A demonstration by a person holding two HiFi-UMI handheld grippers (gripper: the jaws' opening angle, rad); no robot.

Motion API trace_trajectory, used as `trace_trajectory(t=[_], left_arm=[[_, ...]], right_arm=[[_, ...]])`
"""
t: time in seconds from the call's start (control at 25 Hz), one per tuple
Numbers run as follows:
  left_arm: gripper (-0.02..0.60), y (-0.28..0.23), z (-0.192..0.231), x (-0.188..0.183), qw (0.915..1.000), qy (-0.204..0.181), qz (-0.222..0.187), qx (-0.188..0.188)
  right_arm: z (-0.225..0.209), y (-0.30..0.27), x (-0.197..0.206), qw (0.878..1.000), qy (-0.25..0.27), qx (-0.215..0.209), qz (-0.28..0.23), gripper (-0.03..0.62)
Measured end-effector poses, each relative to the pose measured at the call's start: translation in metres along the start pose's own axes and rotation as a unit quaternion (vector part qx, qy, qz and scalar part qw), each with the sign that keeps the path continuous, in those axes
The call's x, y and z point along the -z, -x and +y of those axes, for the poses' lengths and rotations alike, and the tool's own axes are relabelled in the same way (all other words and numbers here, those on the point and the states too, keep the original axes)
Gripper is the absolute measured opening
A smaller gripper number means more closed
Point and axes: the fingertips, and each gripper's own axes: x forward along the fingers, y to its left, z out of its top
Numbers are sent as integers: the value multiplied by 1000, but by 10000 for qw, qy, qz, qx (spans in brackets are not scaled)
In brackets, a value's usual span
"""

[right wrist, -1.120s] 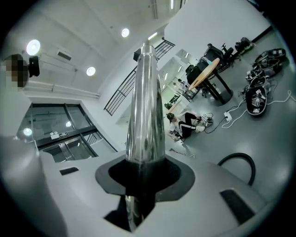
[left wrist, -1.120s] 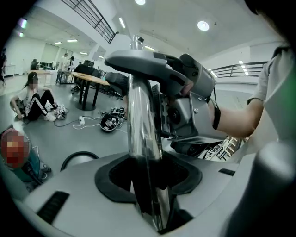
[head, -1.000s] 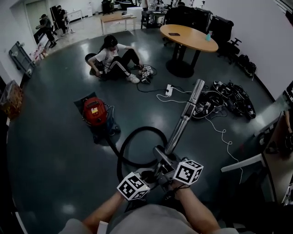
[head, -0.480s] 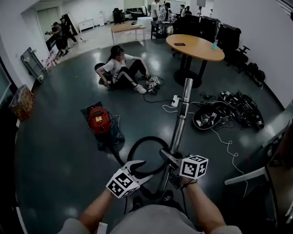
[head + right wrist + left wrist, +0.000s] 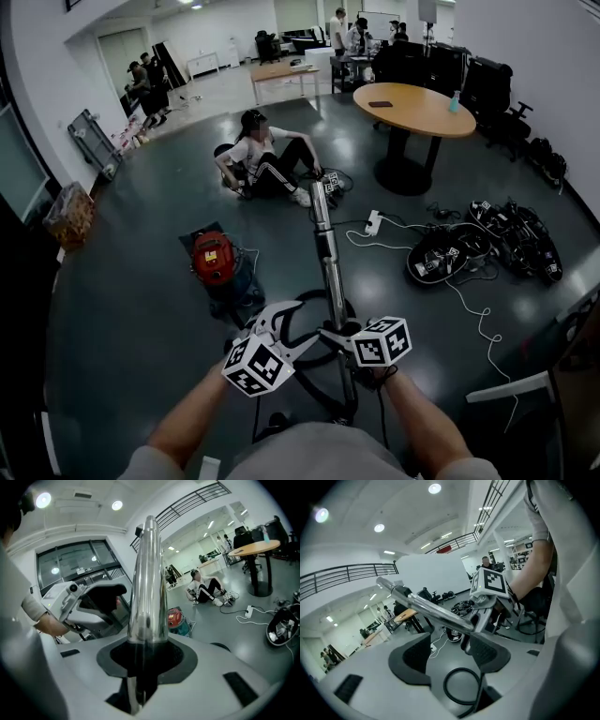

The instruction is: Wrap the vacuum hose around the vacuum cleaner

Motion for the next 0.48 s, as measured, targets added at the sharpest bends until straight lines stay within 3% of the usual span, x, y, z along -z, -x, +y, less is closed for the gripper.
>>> trace_trajectory(t=[0.24, 0.48], left_arm=[[267, -3, 14, -19, 9938, -935, 447, -410], [267, 9, 32, -1, 9908, -896, 826, -593]], right_arm=[[0, -17, 9, 9950, 441, -511, 738, 112], [10, -46, 22, 9805, 819, -894, 1546, 112]])
